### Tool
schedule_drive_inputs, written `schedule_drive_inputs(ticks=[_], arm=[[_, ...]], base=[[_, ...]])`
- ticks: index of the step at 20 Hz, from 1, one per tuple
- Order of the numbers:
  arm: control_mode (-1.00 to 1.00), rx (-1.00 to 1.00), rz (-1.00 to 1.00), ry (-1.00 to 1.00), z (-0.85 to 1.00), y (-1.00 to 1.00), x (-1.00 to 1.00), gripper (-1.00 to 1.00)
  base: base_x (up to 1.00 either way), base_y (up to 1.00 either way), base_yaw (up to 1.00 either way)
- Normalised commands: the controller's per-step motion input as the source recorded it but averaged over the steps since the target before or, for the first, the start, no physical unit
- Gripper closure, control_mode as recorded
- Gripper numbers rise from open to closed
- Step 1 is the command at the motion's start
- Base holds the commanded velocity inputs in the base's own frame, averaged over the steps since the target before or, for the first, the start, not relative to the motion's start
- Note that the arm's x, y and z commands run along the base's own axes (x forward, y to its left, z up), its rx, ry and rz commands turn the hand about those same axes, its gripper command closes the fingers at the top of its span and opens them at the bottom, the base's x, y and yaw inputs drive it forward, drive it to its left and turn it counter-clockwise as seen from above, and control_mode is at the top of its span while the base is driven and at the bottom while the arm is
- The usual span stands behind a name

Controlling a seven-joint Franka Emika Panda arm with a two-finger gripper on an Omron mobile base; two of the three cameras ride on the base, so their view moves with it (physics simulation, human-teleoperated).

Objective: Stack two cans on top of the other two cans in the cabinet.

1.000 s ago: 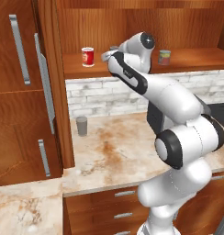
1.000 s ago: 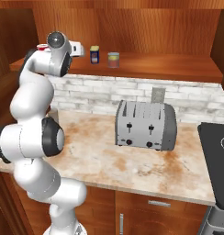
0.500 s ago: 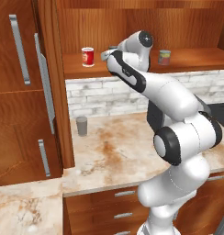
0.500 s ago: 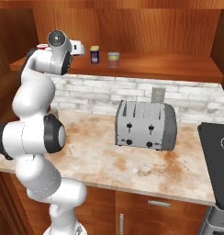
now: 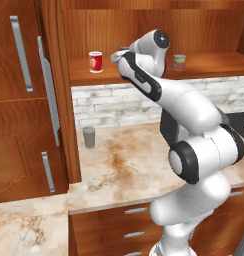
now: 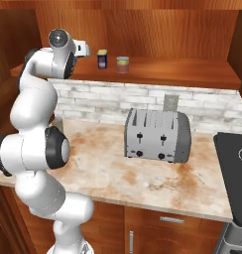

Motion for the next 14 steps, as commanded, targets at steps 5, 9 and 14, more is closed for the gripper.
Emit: schedule_drive_inputs(ticks=[5,9,14], arm=[[-1.0,0.08,0.0,0.0,0.48,0.0,-0.3,1.0],[-1.0,0.19,0.0,-0.02,0.36,0.02,-0.27,1.0],[-1.0,0.14,0.0,-0.09,0.19,0.22,-0.17,1.0]], base=[[0.0,0.0,0.0],[0.0,0.0,0.0],[0.0,0.0,0.0]])
